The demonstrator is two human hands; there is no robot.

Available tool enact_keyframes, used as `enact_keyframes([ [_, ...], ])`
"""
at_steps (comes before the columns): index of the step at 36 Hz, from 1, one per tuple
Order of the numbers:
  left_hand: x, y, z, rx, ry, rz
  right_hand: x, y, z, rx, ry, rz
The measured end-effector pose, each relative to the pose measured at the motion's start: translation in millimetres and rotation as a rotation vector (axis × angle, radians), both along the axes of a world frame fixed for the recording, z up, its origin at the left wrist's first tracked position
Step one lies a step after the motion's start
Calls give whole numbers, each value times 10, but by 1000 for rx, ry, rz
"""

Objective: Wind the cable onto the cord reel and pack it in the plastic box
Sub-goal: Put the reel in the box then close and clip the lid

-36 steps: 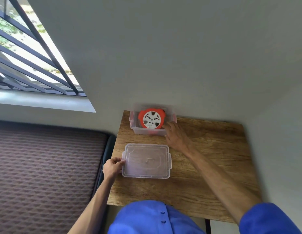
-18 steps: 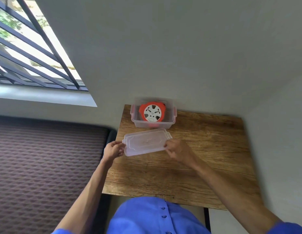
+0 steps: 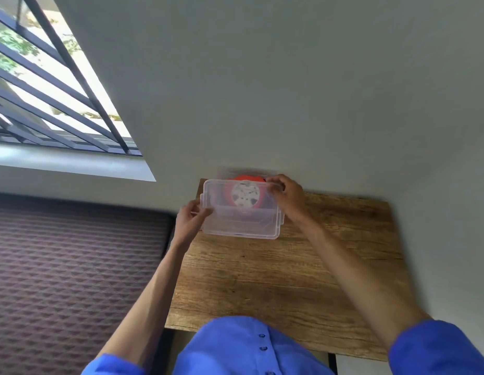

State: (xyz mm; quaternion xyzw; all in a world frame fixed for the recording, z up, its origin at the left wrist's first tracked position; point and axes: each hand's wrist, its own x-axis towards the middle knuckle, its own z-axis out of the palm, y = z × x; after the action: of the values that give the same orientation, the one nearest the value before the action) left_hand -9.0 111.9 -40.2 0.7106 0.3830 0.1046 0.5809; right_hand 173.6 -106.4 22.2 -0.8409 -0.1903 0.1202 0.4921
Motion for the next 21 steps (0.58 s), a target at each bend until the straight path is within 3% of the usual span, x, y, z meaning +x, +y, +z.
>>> enact_keyframes([
  [8,400,114,33,12,69,110,410,286,-86,-55,181,-188],
  [19,788,260,18,27,178,149,571,360,-366,-291,61,-245],
  [21,842,272,18,31,189,146,608,343,-389,-314,166,-286],
])
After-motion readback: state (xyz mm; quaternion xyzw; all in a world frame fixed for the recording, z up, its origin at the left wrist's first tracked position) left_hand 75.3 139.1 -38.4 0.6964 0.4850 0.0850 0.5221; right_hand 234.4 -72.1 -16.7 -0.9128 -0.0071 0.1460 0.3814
